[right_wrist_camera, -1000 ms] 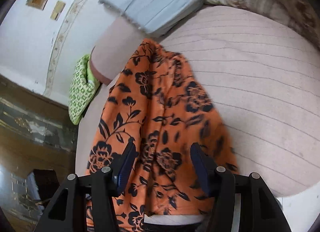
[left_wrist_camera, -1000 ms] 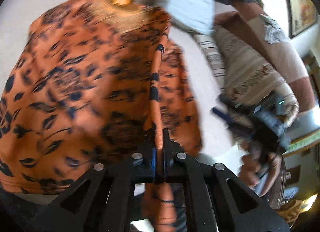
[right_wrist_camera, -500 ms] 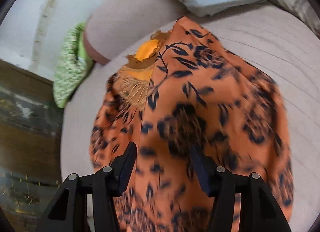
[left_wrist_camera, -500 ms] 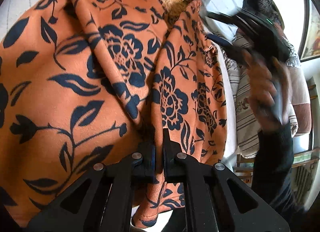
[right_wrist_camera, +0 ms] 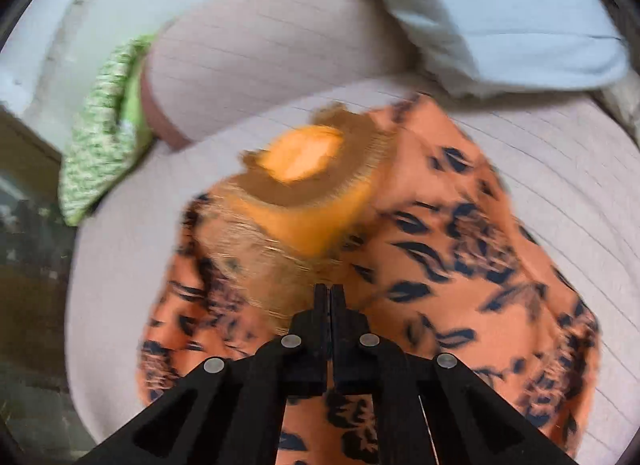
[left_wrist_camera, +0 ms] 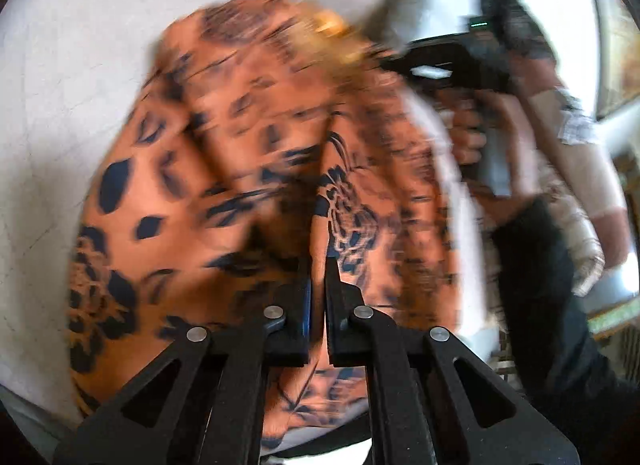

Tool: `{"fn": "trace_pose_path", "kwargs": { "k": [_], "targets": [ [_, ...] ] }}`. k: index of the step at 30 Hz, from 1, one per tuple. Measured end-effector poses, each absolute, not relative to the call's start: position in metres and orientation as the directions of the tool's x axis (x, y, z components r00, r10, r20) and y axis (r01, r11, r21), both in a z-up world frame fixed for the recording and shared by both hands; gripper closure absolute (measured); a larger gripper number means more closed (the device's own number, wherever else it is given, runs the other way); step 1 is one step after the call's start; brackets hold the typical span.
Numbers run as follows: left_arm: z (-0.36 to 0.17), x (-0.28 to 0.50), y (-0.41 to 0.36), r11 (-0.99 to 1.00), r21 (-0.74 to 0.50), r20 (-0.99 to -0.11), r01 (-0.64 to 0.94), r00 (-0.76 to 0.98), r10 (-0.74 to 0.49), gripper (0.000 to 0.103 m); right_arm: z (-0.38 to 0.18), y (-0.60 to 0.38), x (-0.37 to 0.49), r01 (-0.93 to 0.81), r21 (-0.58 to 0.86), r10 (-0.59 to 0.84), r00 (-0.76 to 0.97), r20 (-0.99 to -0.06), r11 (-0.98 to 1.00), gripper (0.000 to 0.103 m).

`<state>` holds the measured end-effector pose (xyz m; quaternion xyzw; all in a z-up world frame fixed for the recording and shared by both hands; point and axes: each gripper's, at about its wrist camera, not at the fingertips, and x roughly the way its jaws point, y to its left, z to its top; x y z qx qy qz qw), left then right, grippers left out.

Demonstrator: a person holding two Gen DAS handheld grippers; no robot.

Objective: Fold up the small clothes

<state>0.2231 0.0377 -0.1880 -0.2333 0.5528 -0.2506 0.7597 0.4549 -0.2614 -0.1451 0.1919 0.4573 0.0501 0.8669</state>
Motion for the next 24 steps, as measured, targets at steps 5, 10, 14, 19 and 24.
{"fn": "trace_pose_path", "kwargs": {
  "k": [5,10,14,19,24],
  "targets": [
    [-0.187,0.212,0.064,0.765,-0.638,-0.726,0.083,0.264,-0.635,0.093,-0.143,-0.273,0.426,0.073,0.505,0.365,0.604,-0.709,0.860,0.102],
    [-0.174,0.191,0.101,0.828,-0.561,-0.767,-0.008,0.382,-0.516,0.058,-0.117,-0.308,0.299,-0.017,0.589,0.390,0.764,-0.513,0.808,0.092],
    [-0.164,0.180,0.124,0.899,-0.412,-0.838,-0.149,0.451,-0.309,0.058,-0.150,-0.346,0.193,0.026,0.729,0.397,0.826,-0.401,0.683,0.015],
    [-0.170,0.169,0.129,0.911,-0.360,-0.863,-0.203,0.442,-0.242,0.055,-0.179,-0.358,0.127,0.065,0.762,0.427,0.796,-0.429,0.644,0.016],
    [-0.192,0.165,0.117,0.929,-0.332,-0.897,-0.162,0.358,-0.258,0.055,-0.182,-0.373,0.099,0.228,0.557,0.249,0.718,-0.650,0.799,0.016]
  ]
}}
